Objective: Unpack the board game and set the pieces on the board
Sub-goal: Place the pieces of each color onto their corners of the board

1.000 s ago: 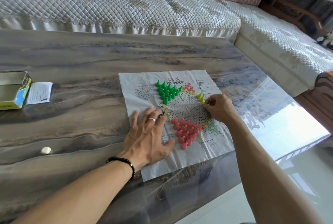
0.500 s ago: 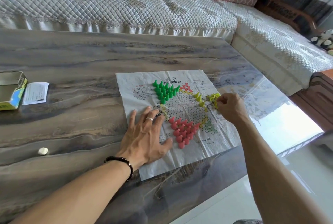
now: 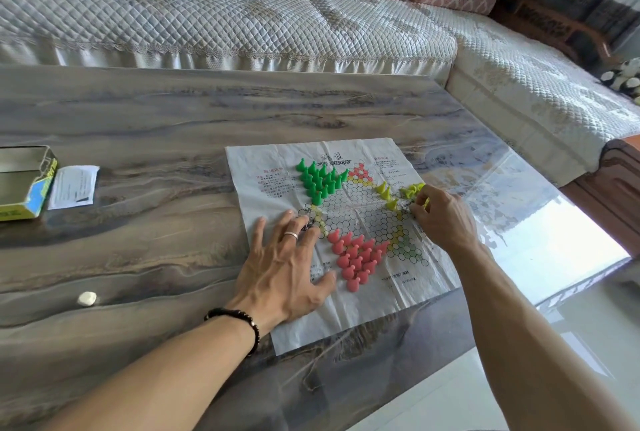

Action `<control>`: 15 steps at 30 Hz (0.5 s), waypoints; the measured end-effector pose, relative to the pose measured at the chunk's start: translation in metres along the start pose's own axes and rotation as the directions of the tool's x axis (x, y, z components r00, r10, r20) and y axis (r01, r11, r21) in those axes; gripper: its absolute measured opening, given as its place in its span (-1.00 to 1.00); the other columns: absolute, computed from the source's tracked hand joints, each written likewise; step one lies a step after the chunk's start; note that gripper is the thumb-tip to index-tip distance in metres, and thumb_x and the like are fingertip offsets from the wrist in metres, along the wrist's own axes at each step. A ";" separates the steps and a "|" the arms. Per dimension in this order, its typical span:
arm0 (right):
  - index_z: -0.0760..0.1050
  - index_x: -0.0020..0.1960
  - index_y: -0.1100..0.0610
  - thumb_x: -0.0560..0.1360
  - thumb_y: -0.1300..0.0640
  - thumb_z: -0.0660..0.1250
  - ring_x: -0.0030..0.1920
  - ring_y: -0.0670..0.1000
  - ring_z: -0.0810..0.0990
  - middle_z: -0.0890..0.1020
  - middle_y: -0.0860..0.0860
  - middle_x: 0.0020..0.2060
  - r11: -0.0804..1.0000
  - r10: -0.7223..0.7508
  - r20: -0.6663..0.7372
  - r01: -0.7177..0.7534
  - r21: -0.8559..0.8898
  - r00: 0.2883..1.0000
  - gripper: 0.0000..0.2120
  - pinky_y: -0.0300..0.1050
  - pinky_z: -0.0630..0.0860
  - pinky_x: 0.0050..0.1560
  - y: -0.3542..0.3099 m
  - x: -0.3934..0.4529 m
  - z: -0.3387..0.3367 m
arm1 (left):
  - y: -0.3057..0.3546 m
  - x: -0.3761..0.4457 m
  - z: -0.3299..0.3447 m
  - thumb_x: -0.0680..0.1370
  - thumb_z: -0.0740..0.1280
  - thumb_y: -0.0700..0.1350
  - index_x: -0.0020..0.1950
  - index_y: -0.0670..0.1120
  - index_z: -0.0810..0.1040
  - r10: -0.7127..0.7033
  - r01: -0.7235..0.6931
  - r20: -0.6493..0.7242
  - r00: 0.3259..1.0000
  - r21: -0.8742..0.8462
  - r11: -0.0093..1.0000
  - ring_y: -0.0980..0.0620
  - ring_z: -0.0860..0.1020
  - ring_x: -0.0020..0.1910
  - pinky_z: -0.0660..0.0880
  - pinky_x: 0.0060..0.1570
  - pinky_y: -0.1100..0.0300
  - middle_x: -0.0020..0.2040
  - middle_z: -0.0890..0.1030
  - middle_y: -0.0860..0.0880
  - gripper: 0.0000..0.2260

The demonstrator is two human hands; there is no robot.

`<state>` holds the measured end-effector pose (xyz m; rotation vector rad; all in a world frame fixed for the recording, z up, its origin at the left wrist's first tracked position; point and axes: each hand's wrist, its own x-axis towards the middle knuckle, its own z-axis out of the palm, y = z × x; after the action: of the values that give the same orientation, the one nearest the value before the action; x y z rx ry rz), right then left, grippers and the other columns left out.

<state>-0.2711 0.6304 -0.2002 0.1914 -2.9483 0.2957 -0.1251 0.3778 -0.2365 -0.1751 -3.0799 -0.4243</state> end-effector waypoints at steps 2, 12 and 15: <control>0.45 -0.19 0.06 0.48 0.09 0.36 -0.30 0.10 0.55 0.58 0.02 -0.29 1.000 0.007 -0.002 -0.007 -0.019 1.000 -0.88 -0.05 0.53 -0.34 0.001 0.001 0.001 | -0.001 0.000 0.001 0.50 -0.03 0.38 0.58 0.00 0.06 0.001 -0.001 0.007 1.000 0.007 1.000 -0.05 -0.08 0.57 -0.14 0.49 -0.24 0.60 0.04 -0.05 -0.26; 0.52 0.06 0.24 0.43 0.22 0.30 -0.29 0.10 0.52 0.54 0.02 -0.25 0.995 0.036 0.023 -0.037 0.089 0.999 -0.78 -0.06 0.47 -0.31 -0.004 0.003 -0.002 | -0.001 0.001 0.001 0.50 -0.03 0.38 0.57 0.01 0.06 0.005 -0.005 0.004 1.000 0.006 1.000 -0.05 -0.08 0.57 -0.13 0.48 -0.25 0.59 0.05 -0.05 -0.27; 0.59 -0.07 0.30 0.47 0.25 0.28 -0.15 0.15 0.58 0.64 0.13 -0.14 0.978 0.057 0.008 -0.057 0.200 0.998 -0.85 0.08 0.57 -0.08 -0.008 0.001 -0.007 | -0.001 0.001 0.000 0.51 -0.02 0.37 0.57 0.01 0.05 0.008 -0.008 0.007 1.000 0.014 1.000 -0.05 -0.08 0.57 -0.14 0.49 -0.25 0.60 0.03 -0.05 -0.27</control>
<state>-0.2697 0.6245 -0.1918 0.1331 -2.9274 0.6014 -0.1258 0.3769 -0.2368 -0.1888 -3.0866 -0.4030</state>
